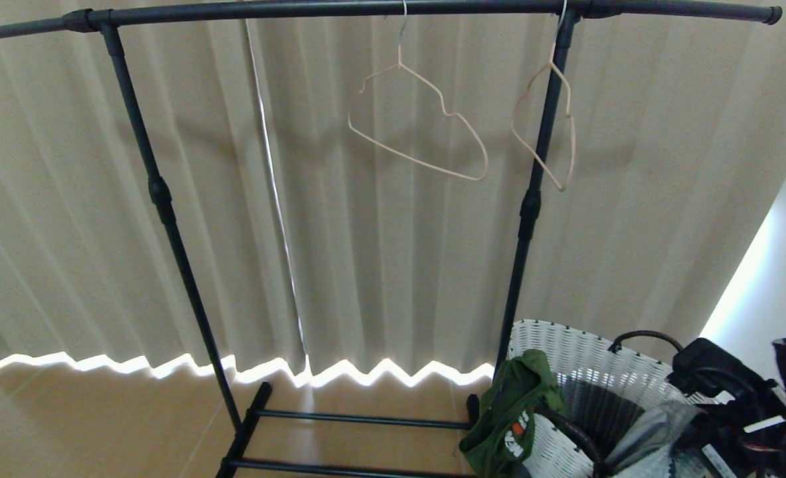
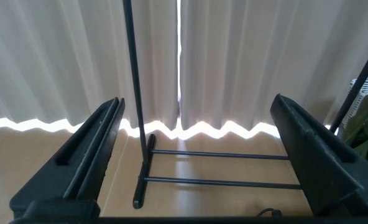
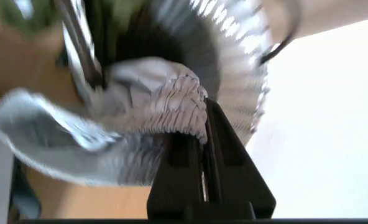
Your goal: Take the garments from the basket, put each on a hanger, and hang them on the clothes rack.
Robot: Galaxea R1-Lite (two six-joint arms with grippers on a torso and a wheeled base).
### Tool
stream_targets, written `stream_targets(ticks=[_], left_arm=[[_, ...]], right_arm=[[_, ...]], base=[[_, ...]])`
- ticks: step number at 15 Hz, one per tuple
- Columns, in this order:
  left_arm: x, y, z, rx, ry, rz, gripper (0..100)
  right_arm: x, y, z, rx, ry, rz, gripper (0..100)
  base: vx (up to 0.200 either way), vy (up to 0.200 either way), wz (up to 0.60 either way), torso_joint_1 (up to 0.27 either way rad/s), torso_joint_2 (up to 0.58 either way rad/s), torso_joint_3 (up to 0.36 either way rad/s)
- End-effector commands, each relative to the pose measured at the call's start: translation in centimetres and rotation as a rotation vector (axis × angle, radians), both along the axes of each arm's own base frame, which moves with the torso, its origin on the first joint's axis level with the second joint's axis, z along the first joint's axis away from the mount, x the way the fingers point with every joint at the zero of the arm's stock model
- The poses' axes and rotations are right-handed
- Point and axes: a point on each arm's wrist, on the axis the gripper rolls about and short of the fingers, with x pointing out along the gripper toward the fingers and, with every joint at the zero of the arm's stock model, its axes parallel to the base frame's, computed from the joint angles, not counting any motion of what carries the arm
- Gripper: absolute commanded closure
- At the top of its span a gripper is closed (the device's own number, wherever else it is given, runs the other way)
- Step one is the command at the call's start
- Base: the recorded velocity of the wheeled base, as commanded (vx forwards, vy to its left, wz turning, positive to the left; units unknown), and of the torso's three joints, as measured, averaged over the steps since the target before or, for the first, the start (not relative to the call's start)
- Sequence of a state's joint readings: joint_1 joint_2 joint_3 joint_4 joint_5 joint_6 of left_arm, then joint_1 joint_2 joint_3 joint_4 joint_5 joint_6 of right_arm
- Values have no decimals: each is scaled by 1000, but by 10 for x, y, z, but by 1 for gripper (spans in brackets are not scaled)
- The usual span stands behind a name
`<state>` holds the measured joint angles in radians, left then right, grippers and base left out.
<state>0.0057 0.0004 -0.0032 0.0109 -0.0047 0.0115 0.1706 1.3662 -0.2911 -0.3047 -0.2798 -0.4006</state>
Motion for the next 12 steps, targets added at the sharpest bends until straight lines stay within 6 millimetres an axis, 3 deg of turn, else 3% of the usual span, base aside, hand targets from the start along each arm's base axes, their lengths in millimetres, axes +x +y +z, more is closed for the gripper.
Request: stream_targets(ticks=[1,4,12], left_arm=[[0,0,0,1,0,0,0],[0,0,0,1,0,0,0],[0,0,0,2,0,0,0]], right_arm=[[-51,-7,46,99,-341,63,100],[-72,-10,55,122,-447,80,100],[-81,-12,55,122,-480,81,100]], base=[[0,0,0,0,0,0],[0,0,0,0,0,0],[-200,0,0,5,2,1]])
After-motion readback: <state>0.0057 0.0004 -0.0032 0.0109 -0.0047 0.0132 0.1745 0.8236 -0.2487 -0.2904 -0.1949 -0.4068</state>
